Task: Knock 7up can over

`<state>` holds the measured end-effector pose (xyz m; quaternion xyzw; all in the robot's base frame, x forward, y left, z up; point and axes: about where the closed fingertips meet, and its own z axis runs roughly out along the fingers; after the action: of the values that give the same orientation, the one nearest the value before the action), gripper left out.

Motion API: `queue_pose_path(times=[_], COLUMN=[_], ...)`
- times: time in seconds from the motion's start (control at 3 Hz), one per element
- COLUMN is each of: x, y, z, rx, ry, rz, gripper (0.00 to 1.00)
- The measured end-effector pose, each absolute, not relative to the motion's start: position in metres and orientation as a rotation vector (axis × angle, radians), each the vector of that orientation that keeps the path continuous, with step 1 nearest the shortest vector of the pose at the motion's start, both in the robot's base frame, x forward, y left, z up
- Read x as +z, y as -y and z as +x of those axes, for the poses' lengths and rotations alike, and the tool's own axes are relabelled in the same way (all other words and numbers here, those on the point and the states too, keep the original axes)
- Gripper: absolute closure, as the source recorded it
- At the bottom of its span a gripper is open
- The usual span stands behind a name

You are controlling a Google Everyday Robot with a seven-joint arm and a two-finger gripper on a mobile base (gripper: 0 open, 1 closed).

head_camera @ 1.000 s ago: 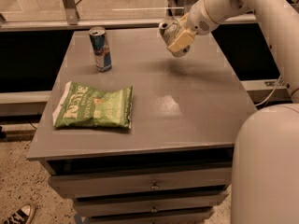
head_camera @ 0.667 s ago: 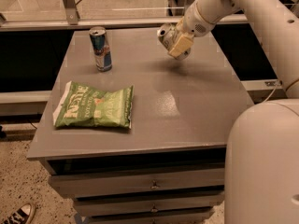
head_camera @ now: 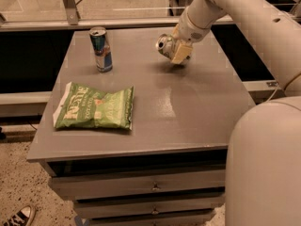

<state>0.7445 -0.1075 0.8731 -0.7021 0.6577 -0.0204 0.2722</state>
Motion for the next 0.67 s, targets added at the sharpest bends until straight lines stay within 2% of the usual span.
queue_pose_path(times=[0.33,0.67], x=[0.8643,0.8593], y=[0.1049,0.1017], z=[0.7389,0.7313], rx=[-0.101,-0.1], ry=[-1.739,-1.692], rz=[-1.96,-2.024], gripper=[0.37,0.05])
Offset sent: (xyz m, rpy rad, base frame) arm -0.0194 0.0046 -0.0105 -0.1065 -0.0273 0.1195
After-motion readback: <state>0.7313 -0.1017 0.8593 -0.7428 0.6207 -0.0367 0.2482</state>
